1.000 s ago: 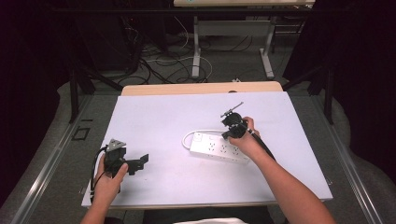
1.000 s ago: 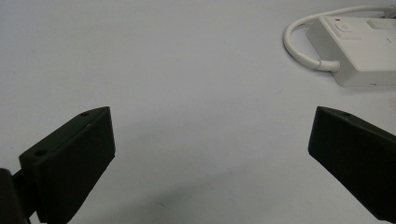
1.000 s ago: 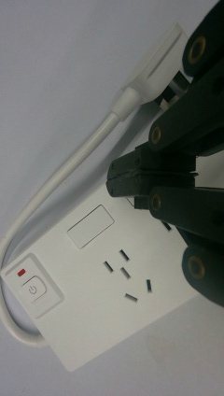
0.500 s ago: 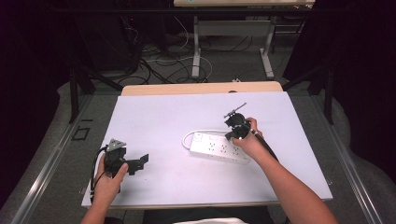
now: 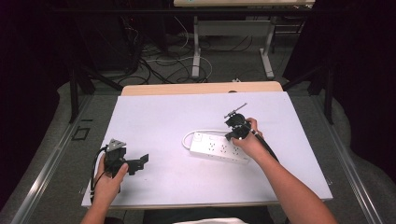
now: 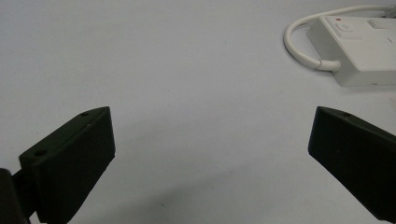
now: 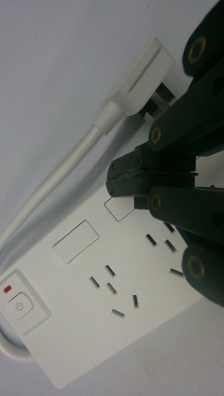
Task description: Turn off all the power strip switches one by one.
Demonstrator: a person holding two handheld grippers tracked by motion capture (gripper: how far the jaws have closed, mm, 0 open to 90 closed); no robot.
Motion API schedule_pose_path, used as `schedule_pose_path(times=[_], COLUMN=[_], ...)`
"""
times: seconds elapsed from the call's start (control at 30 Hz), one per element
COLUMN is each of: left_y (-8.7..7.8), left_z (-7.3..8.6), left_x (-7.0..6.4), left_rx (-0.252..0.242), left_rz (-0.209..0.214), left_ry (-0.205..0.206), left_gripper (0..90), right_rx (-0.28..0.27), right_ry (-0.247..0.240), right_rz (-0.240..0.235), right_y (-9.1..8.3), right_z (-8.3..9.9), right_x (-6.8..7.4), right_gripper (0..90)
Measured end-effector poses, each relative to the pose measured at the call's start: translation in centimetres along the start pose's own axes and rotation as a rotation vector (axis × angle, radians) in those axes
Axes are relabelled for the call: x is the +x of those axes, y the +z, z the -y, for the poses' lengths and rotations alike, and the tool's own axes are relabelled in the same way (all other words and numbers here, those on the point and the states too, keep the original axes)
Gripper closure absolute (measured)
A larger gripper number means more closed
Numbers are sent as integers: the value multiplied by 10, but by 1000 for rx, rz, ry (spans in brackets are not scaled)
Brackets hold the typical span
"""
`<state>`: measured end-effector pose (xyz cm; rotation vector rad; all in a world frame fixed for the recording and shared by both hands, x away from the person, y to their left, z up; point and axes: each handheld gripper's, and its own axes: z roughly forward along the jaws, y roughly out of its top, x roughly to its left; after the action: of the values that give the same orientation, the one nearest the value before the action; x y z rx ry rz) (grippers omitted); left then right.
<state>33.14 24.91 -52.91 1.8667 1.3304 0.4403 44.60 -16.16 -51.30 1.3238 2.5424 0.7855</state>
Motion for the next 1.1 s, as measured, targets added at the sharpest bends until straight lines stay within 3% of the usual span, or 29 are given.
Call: schedule_pose_path(times=[0.03, 0.2, 0.23, 0.27, 0.3, 0.73, 0.77, 0.8, 0.9, 0.93, 1.0, 1.03, 1.1], left_y=[0, 0, 0, 0, 0, -1, 0, -1, -1, 0, 0, 0, 1], left_z=[0, 0, 0, 0, 0, 0, 0, 0, 0, 0, 0, 0, 0], left_x=[0, 0, 0, 0, 0, 0, -1, 0, 0, 0, 0, 0, 1], left_rx=[0, 0, 0, 0, 0, 5, -3, 1, 7, 2, 2, -1, 0], left_rz=[-1, -1, -1, -2, -1, 0, -1, 0, -1, -2, -2, 0, 1], left_ry=[1, 1, 2, 3, 0, 2, 0, 0, 4, 5, 4, -1, -13], left_gripper=[6, 6, 6, 6, 6, 6, 6, 6, 6, 6, 6, 6, 6], right_rx=[23, 9, 44, 41, -2, 4, 32, 0, 22, 31, -17, 19, -6], right_ry=[-2, 5, -4, -4, 4, 2, 9, 5, 26, 9, 38, 44, 23], right_rz=[7, 7, 8, 4, -8, -15, -10, -13, -13, -18, -26, -13, -24], right_y=[-2, 0, -3, -2, 0, 1, 0, 2, 1, -1, 3, 1, 2], right_z=[-1, 0, -1, -1, 0, 0, -1, 0, 2, 2, 3, 2, 3], right_x=[0, 0, -1, -1, -1, 0, 0, -1, -2, -4, -3, -2, -3], right_gripper=[900, 900, 900, 900, 900, 900, 900, 900, 900, 900, 900, 900, 900])
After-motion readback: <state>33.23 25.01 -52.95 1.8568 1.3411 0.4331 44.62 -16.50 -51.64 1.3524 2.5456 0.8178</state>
